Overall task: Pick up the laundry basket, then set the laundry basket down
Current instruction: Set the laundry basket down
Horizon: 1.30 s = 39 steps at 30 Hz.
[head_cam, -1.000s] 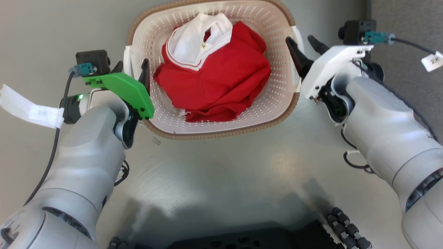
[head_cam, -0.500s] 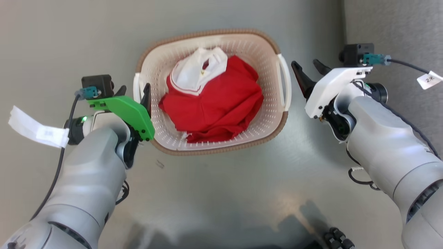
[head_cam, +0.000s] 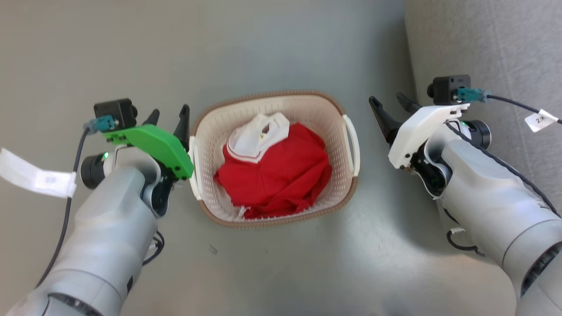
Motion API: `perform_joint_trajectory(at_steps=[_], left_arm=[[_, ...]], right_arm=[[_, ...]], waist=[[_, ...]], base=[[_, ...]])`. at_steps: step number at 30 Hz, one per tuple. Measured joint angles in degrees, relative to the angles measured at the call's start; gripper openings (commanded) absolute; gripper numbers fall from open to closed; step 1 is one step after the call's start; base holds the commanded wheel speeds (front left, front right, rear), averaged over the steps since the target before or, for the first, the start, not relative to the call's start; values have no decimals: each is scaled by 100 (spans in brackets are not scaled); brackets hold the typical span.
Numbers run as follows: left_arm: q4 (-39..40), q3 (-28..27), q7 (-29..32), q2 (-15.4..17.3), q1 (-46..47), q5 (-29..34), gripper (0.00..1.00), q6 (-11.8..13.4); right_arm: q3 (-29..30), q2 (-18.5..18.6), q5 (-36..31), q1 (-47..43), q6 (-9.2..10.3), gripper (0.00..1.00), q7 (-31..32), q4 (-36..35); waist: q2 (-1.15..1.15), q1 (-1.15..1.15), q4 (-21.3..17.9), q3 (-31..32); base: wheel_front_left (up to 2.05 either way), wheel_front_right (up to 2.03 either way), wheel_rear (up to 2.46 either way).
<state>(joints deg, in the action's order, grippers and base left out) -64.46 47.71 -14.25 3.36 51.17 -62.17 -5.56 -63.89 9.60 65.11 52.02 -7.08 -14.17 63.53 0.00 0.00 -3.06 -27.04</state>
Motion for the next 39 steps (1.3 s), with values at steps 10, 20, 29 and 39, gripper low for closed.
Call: perform_joint_trajectory(at_steps=[10, 20, 29, 39], left_arm=[[477, -539, 0, 293, -436, 271, 100, -4], [1083, -1006, 0, 424, -1194, 725, 100, 14], [1931, -1622, 0, 499, -1740, 1156, 100, 123], [3027, -2405, 0, 538, -2473, 1710, 100, 229]], right_arm=[[464, 183, -199, -98, 0, 100, 0, -405], [1154, 424, -570, -701, 21, 100, 0, -892], [2063, 632, -1044, -1171, 277, 100, -3, -1780], [3105, 839, -1834, -1973, 632, 100, -12, -3053]], waist=[[0, 0, 31, 737], [0, 0, 45, 1556], [0, 0, 69, 2136], [0, 0, 74, 2522]], base=[[0, 0, 0], [0, 0, 0], [0, 0, 0], [0, 0, 0]])
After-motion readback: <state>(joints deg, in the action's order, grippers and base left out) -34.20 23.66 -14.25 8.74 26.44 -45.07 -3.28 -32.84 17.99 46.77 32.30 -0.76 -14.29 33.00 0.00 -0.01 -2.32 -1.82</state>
